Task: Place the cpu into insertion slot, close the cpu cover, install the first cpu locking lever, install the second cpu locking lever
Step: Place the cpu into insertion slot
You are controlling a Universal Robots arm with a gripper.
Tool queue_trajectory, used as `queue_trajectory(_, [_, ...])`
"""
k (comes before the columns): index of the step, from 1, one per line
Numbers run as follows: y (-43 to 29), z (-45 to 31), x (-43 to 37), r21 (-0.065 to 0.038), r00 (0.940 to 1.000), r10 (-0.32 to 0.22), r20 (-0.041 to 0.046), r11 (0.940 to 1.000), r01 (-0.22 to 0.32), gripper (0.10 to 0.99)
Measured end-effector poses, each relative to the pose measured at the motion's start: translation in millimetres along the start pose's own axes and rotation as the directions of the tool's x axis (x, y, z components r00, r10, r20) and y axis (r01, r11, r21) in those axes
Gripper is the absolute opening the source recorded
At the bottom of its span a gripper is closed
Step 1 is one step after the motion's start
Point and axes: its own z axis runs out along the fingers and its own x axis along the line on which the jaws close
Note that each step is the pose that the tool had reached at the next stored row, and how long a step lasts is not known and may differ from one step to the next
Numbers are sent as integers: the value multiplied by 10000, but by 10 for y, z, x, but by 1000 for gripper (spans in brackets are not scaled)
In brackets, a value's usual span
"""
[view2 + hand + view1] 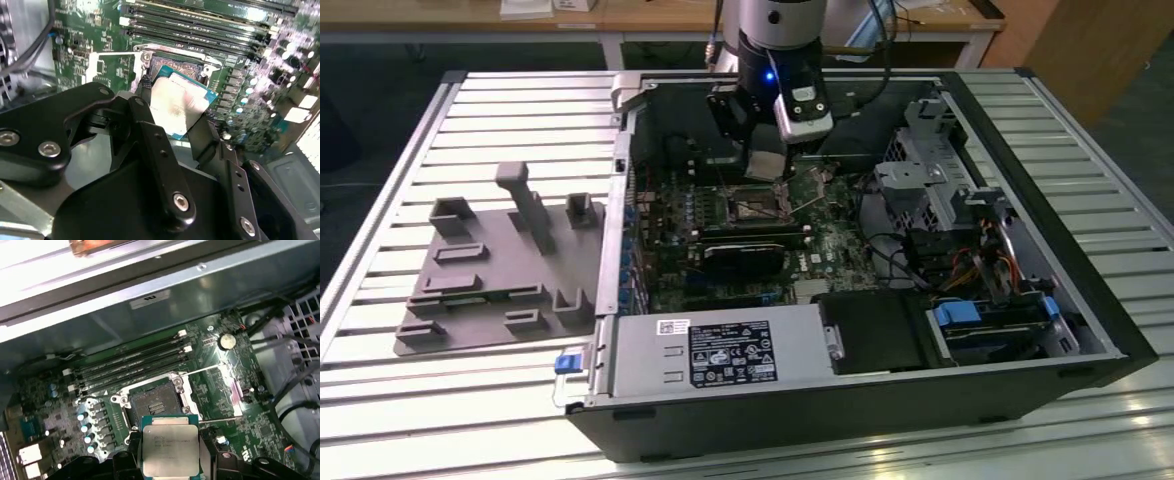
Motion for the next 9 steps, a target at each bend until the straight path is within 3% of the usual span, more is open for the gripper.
queue_trajectory(5, [-2,16,0,3,9958,910,80,9959,-910,541])
queue_trajectory(9, [-3,28,0,-2,9867,1621,142,9868,-1621,541])
